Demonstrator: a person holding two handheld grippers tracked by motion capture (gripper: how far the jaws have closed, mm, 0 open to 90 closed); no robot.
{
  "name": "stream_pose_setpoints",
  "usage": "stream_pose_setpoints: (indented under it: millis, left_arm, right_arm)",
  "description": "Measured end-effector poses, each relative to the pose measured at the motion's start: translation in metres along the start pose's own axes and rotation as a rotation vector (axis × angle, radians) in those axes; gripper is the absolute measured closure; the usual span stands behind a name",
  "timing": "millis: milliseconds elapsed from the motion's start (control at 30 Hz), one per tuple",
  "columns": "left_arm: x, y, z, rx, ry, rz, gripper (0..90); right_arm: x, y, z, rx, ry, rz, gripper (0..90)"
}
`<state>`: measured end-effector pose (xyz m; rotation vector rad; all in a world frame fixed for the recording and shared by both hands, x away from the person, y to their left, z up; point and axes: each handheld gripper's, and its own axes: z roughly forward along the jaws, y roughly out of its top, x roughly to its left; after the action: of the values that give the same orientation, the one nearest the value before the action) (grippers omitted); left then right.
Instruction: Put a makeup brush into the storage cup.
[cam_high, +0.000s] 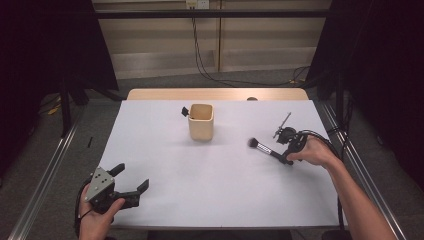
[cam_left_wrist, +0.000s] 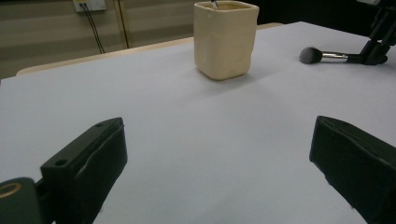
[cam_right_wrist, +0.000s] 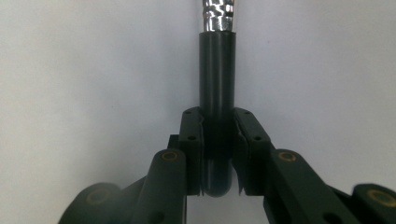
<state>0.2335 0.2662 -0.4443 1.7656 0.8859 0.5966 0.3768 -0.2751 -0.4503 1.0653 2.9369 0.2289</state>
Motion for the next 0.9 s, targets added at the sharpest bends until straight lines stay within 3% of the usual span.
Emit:
stream_pose_setpoints:
  millis: [100, 500, 900]
  left_arm:
    - [0.002, 0.000, 0.001, 0.007, 0.003, -0.003, 4.1]
    - [0.003, 0.000, 0.002, 0.011, 0.010, -0.009, 4.1]
    - [0.004, 0.000, 0.002, 0.015, 0.014, -0.008, 4.1]
  right_arm:
    - [0.000, -0.002, -0.001, -0.009, -0.009, -0.011, 75.8]
    - [-0.001, -0.003, -0.004, -0.023, 0.018, 0.061, 76.0]
    - [0.009, -0.014, -0.012, -0.164, 0.016, 0.113, 76.0]
